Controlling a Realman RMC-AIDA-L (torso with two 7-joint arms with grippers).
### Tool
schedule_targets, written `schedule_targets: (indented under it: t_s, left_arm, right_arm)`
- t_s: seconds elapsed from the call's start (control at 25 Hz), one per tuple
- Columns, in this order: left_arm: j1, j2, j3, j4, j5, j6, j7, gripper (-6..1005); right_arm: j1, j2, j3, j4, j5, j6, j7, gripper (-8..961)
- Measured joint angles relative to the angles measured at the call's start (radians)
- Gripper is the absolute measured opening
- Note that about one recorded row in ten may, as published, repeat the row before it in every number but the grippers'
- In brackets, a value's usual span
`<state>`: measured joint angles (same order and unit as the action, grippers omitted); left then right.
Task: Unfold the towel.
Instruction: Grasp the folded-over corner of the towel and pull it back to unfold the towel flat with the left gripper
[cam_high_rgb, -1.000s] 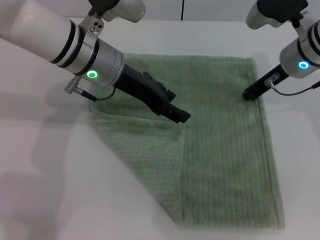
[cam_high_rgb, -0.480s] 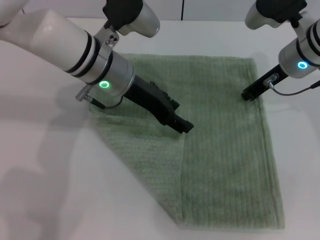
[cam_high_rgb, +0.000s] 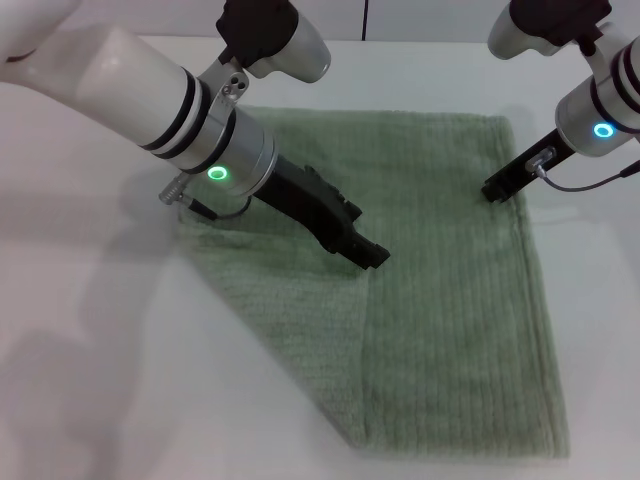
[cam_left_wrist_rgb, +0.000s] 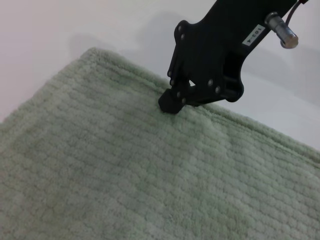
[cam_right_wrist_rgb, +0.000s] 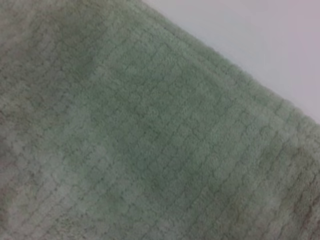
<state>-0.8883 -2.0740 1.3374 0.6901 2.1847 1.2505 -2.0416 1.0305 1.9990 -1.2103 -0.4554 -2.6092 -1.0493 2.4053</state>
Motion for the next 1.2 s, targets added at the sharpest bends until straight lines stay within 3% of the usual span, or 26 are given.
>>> schedule_targets:
  t_s: [0.44,1.0,1.2]
  left_arm:
    - [-0.008,-0.003,0.022,-0.004,-0.001,-0.010,-0.009,666]
    - [-0.019,-0.005,0.151,-0.055,-0.054,-0.113,-0.036,657]
    - [-0.024,-0.004,0.157,-0.067,-0.059,-0.125,-0.037,654]
  right_arm:
    - [0.000,0.000,0.000,0.003,0.000,0.000,0.000,-1]
    - [0.000,0.000,0.000,0.001,0.000,0.000,0.000,-1]
    - [0.001,0.000,0.000,0.001,0.000,0.000,0.000,-1]
